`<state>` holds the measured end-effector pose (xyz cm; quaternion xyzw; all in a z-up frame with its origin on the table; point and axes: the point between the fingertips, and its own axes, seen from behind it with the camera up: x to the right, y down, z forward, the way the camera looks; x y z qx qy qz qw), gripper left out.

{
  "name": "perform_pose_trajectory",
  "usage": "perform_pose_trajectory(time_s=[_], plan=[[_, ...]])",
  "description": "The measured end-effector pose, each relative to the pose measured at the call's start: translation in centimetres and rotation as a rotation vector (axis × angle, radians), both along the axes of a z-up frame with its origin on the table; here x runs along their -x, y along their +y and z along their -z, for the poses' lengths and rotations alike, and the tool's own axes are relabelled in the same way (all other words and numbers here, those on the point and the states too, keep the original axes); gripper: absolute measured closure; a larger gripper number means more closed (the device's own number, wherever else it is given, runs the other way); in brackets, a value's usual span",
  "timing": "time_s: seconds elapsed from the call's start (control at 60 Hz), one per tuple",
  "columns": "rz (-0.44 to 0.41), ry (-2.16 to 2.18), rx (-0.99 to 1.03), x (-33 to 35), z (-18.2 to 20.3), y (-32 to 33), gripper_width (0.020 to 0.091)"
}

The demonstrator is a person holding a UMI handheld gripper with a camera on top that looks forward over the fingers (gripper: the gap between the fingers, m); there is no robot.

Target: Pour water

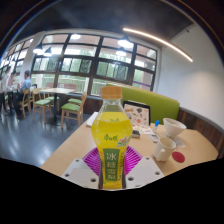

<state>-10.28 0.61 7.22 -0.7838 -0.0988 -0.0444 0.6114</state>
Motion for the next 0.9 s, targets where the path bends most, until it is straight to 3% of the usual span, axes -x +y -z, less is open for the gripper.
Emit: perform_pose_trajectory(time_s=[0.117,0.333,0.383,0.5,0.683,0.9], plan=[[-0.040,0.269,0.013,1.0,-2.0,2.2,0.0852],[-0.125,1.277,-0.115,-3.0,-11.4,6.9,0.0853],[-0.104,1.563,-0.119,-3.8,-13.0,8.3,0.0851],[-0.111,2.004,-0.111,-8.0,-13.2,8.4,0.0845],[-0.006,2.321,-0.112,-9.6,-12.5,11.6,0.0845],[0.000,2.436,-0.086,-10.6,-12.0,10.5,0.0844]])
